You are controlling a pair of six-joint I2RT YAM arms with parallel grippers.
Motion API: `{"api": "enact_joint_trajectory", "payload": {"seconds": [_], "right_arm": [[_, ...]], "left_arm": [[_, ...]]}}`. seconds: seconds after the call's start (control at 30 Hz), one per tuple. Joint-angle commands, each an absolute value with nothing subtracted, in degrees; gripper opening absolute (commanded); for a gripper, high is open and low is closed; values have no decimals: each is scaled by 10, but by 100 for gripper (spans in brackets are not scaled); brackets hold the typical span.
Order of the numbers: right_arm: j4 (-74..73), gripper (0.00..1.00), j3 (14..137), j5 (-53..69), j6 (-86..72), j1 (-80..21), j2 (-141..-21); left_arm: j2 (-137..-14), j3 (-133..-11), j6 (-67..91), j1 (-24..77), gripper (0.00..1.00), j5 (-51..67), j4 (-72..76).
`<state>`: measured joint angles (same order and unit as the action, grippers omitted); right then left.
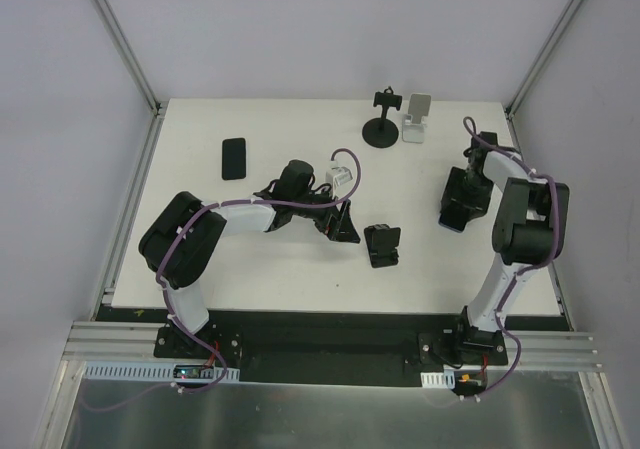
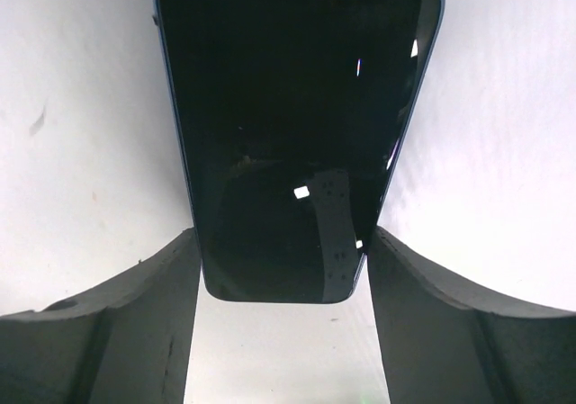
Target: Place the phone on the phone stand
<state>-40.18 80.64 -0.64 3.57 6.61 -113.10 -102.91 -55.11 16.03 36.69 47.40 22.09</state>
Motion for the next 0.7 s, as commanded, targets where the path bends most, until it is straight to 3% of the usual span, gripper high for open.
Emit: {"api": "enact_joint_trajectory", "payload": {"seconds": [0.0,0.27,0.57,0.67], "right_arm": [[-327,1,700,18,2,44,-1020],[-156,1,492,69,-44,24,-815],[-77,1,351,-18,-11,-46,-568],[-82,1,359,-17,-7,-46,-569]], "left_arm": [[-1005,-553,156,366,87,473,239],[-1008,-555,157,366,87,468,240],[-1005,-553,156,367,86,469,242],[-1005,-554,153,371,77,479,245]]}}
